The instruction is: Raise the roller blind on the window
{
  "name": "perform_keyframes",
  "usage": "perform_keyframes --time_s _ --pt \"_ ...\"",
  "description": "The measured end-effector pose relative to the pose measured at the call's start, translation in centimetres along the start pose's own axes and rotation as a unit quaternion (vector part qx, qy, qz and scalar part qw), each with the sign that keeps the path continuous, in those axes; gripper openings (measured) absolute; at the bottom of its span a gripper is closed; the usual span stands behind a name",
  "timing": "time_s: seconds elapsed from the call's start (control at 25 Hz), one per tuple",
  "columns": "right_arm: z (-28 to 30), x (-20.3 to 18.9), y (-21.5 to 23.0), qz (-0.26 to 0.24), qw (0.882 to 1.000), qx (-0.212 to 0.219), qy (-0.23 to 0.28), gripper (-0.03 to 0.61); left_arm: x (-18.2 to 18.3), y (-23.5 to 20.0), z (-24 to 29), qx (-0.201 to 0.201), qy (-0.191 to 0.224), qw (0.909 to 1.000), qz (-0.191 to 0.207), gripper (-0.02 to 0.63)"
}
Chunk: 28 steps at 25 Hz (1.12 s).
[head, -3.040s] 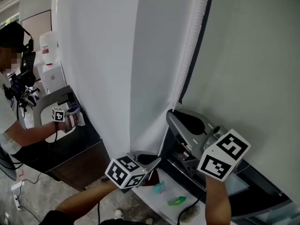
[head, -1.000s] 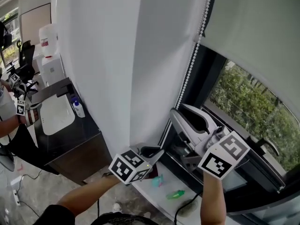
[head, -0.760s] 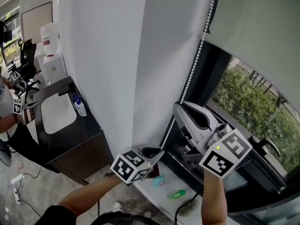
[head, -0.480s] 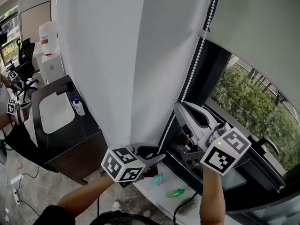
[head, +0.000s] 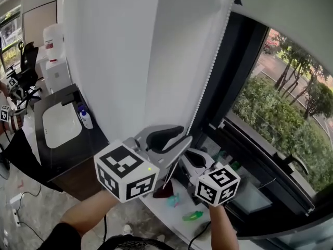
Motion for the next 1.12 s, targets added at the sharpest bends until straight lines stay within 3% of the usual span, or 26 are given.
perform_keyframes --time_s 0.2,0.36,0.4,0.44,0.64,0.76,0.92,1.0,1.12 --pt "0.1 -5.7 0.0 0.040 0.998 -0.001 -0.057 0.006 0.7 0.8 1.6 0.004 0.001 0.9999 0.017 0.102" --pt "0.2 -6.0 -0.4 0.039 0.997 0.003 -0.062 0.006 0.7 1.1 2.4 0.005 0.000 0.9995 0.032 0.097" --pt "0.2 -6.0 -0.4 0.037 0.997 0.001 -0.064 0.006 0.7 1.0 2.4 0.011 0.002 0.9993 0.035 0.072" --pt "0.2 -6.0 -0.4 0.038 0.997 0.000 -0.065 0.006 0.7 1.0 2.5 0.016 0.005 0.9991 0.038 0.002" --pt "-1.0 -5.8 -0.4 0.071 0.995 0.040 -0.060 0.012 0.5 1.0 2.8 0.006 0.016 0.9989 0.044 0.008" --pt "-3.1 -2.9 0.2 0.089 0.995 0.050 0.013 0.107 -0.7 0.6 2.9 -0.003 -0.008 0.9994 0.033 0.009" --pt "-6.0 5.0 0.8 0.075 0.988 0.041 0.131 0.111 -6.5 0.2 3.0 -0.009 -0.080 0.9966 0.020 0.009" --pt "-6.2 8.5 0.4 0.037 0.988 0.036 0.146 0.112 -9.8 0.0 2.8 -0.009 -0.116 0.9931 0.013 0.009" --pt "-5.2 12.1 -0.7 -0.023 0.989 0.034 0.139 0.112 -12.1 0.0 2.6 -0.011 -0.135 0.9907 0.004 0.009"
Point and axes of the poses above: the fingertips, and each gripper's own axes: z forward along the fingers, y to its right, x out of its top, the point moved 7 cm from there along -z, backward along the fingers, and after that the axes turned 13 degrees about x, right-handed, at the moved point
